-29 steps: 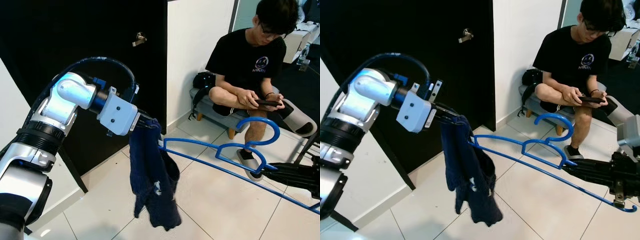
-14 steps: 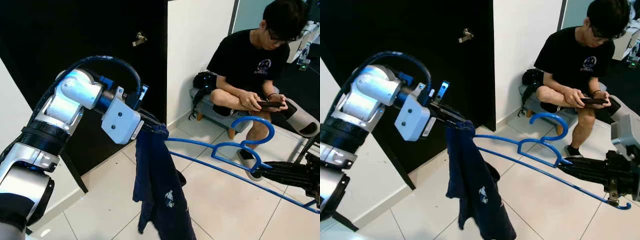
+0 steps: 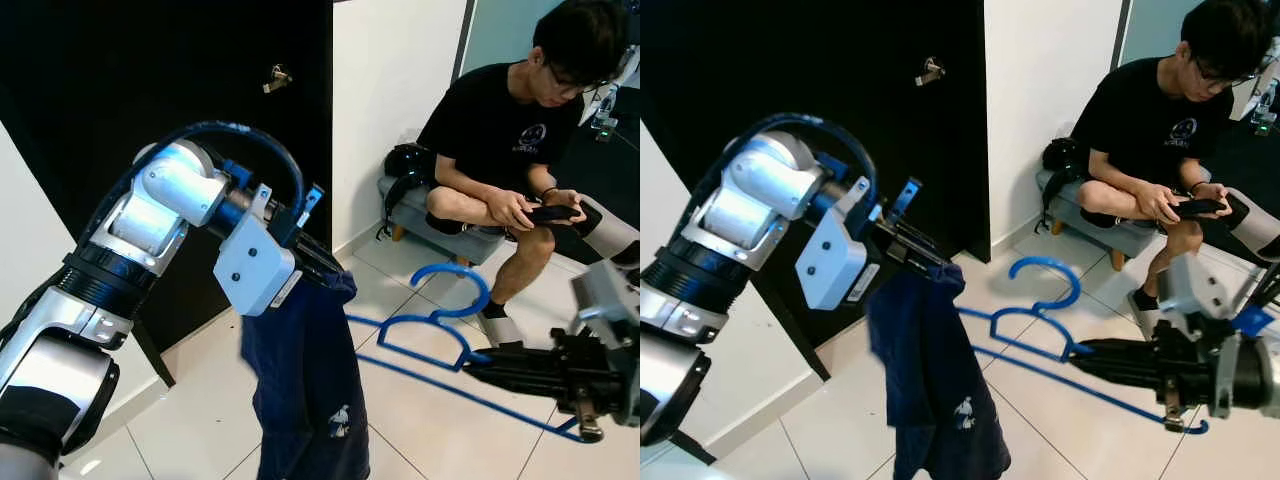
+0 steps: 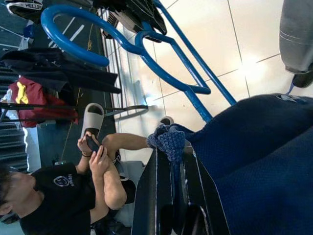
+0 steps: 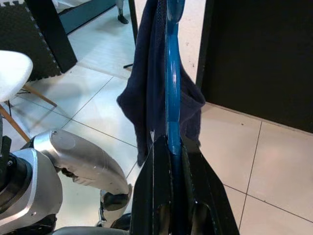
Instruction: Hang hanger
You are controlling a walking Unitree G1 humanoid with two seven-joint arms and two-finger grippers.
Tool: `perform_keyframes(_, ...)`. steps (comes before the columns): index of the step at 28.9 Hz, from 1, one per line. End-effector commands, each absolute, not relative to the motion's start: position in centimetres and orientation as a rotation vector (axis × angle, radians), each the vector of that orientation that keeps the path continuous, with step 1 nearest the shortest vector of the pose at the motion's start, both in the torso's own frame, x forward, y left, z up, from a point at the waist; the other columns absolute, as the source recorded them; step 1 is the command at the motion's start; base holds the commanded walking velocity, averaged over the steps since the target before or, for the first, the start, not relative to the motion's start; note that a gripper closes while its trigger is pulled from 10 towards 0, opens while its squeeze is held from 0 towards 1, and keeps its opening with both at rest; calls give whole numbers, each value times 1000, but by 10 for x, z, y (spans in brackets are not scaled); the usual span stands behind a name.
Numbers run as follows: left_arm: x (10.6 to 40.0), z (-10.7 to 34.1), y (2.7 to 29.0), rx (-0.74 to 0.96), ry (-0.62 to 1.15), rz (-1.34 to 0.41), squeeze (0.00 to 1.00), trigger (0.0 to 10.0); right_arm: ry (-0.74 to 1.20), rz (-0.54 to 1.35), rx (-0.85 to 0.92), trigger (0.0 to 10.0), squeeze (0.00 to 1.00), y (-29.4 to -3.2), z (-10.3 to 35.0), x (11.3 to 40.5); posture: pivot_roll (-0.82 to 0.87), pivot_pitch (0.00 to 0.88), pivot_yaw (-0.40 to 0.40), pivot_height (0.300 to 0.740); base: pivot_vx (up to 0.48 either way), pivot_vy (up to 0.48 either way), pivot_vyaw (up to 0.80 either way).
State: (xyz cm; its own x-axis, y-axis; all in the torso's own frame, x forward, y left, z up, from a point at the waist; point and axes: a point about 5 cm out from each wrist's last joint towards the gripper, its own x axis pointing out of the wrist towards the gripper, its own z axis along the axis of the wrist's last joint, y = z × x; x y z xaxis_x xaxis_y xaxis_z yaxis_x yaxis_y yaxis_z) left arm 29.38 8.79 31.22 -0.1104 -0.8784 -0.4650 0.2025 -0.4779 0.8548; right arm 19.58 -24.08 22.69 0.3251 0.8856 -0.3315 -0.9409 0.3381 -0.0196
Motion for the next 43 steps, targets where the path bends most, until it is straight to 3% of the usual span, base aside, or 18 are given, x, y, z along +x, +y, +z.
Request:
perform_keyframes(1, 294, 316, 90, 1372, -813, -1701, 0, 10000, 291, 1278, -217, 10000, 0, -228, 222, 193, -34, 0, 72, 740, 0, 0, 0)
perform_keyframes(6, 292, 316, 89, 1370, -821, -1704, 0, 10000, 367, 1287, -239, 10000, 0, -216, 202, 195, -31, 0, 70, 740, 0, 0, 0)
perform_keyframes(17, 291, 314, 92, 1350, -815, -1700, 0, 10000, 595, 987, -317, 10000, 0, -223, 157, 222, -30, 0, 65, 740, 0, 0, 0)
perform_keyframes(18, 291, 314, 92, 1347, -816, -1695, 0, 10000, 590, 835, -267, 10000, 0, -230, 155, 237, -29, 0, 64, 740, 0, 0, 0)
perform_keyframes(19, 291, 314, 92, 1347, -816, -1695, 0, 10000, 590, 835, -267, 10000, 0, -230, 155, 237, -29, 0, 64, 740, 0, 0, 0)
perform_keyframes(20, 290, 315, 93, 1343, -816, -1687, 0, 10000, 571, 663, -193, 10000, 0, -239, 153, 252, -27, 0, 61, 740, 0, 0, 0)
perform_keyframes(21, 290, 315, 93, 1343, -816, -1687, 0, 10000, 571, 663, -193, 10000, 0, -239, 153, 252, -27, 0, 61, 740, 0, 0, 0)
perform_keyframes(23, 291, 316, 95, 1333, -815, -1669, 0, 10000, 517, 445, -42, 10000, 0, -249, 152, 270, -23, 0, 61, 740, 0, 0, 0)
perform_keyframes(28, 288, 310, 96, 1276, -808, -1657, 0, 10000, 271, 262, 219, 10000, 0, -247, 169, 290, -26, 0, 62, 740, 0, 0, 0)
perform_keyframes(34, 281, 292, 86, 1196, -801, -1686, 0, 10000, 75, 197, 431, 10000, 0, -239, 194, 304, -28, 0, 63, 740, 0, 0, 0)
perform_keyframes(39, 262, 263, 56, 1019, -831, -1749, 0, 10000, -49, 159, 723, 10000, 0, -221, 218, 323, -37, 0, 62, 740, 0, 0, 0)
perform_keyframes(43, 258, 259, 46, 985, -848, -1741, 0, 10000, -49, 186, 756, 10000, 0, -210, 221, 326, -35, 0, 62, 740, 0, 0, 0)
